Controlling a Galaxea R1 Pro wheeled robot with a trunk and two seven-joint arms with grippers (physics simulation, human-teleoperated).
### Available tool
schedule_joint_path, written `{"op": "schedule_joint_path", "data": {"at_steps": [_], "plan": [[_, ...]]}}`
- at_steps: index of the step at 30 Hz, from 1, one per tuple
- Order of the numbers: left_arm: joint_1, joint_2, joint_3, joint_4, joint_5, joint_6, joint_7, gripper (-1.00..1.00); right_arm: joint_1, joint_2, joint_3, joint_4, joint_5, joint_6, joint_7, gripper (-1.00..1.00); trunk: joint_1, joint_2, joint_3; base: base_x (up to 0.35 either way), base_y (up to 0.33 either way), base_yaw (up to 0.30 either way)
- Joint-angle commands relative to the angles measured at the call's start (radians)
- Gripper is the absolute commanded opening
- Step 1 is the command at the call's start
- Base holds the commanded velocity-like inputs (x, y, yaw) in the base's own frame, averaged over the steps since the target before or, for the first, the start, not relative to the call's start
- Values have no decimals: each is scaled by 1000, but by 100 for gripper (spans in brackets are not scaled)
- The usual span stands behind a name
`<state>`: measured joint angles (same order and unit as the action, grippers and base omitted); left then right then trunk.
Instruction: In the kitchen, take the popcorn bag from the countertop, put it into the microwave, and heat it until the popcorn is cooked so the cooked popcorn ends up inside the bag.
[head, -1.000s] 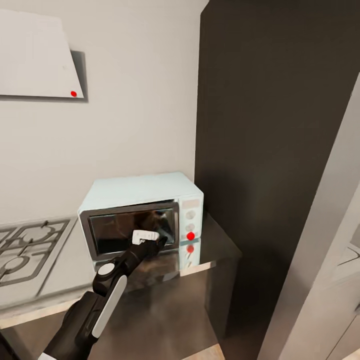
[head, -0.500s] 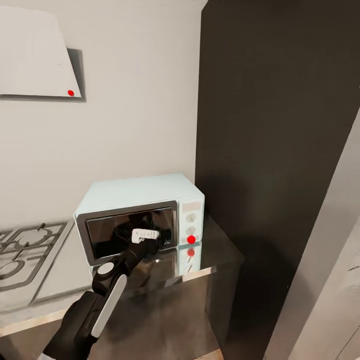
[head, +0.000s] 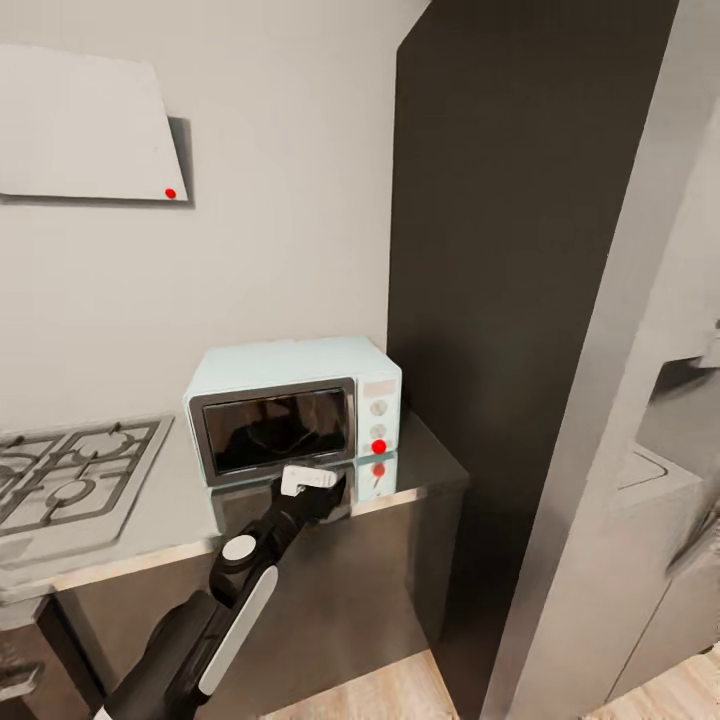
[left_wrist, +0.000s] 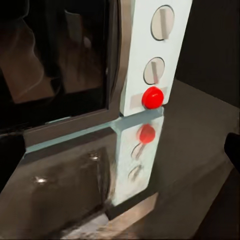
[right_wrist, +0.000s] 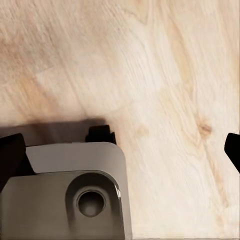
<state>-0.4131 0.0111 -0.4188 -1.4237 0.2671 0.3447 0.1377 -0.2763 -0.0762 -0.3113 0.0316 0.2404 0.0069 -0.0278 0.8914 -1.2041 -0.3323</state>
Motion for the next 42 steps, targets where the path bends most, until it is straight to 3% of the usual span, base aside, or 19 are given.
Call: {"op": "schedule_joint_path", "data": {"at_steps": [1, 8, 11, 15, 18, 19, 25, 26, 28, 30, 32, 34, 40, 42], "plan": [[-1, 1, -3, -1, 11, 4, 10, 100, -1, 0, -8, 2, 10, 0, -3, 100, -1, -1, -1, -346, 0, 0], [-1, 0, -8, 7, 13, 8, 5, 100, -1, 2, -8, 2, 10, -2, -3, 100, -1, -1, -1, -346, 0, 0], [-1, 0, -32, 18, 20, 7, 0, 100, -1, 3, -8, 2, 11, -2, -3, 100, -1, -1, -1, -346, 0, 0], [-1, -6, -48, 109, 24, 4, 0, 100, -1, 3, -8, 2, 11, -1, -3, 100, -1, -1, -1, -346, 0, 0], [-1, -47, -49, 240, 25, 4, 2, 100, -1, 3, -8, 2, 11, -1, -3, 100, -1, -1, -1, -238, 0, 0], [-1, -65, -49, 318, 23, 3, 7, 100, -1, 5, -8, 2, 11, 0, -3, 100, -1, -1, -1, -45, 0, 0], [-1, -72, -43, 667, 47, -13, -1, 100, -1, 1, -7, 2, 12, -2, -4, 100, -1, -1, -1, -9, 0, 0], [-1, -72, -42, 716, 71, -17, -5, 100, -1, -1, -6, 2, 13, -2, -4, 100, -1, -1, -1, 0, 0, 0], [-1, -69, -40, 834, 159, -48, -26, 100, -1, 3, -5, 2, 14, -3, -4, 100, -1, -1, -1, 0, 0, 0], [-1, -67, -41, 1034, 253, -144, -113, 100, -1, 7, -4, 2, 15, -2, -4, 100, -1, -1, -1, 0, 0, 0], [-1, -66, -43, 1224, 294, -232, -209, 100, -1, 7, -5, 2, 15, -2, -4, 100, -1, -1, -1, 0, 0, 0], [-1, -66, -44, 1355, 307, -264, -248, 100, -1, 6, -5, 2, 15, -2, -4, 100, -1, -1, -1, 0, 0, 0], [9, -61, -42, 1421, 316, -276, -259, 100, -1, 2, 0, 2, 17, -1, -4, 100, -1, -1, -1, 0, 0, 0], [42, -39, -41, 1423, 320, -277, -256, 100, -1, 1, 1, 2, 17, -1, -4, 100, -1, -1, -1, 0, 0, 0]]}}
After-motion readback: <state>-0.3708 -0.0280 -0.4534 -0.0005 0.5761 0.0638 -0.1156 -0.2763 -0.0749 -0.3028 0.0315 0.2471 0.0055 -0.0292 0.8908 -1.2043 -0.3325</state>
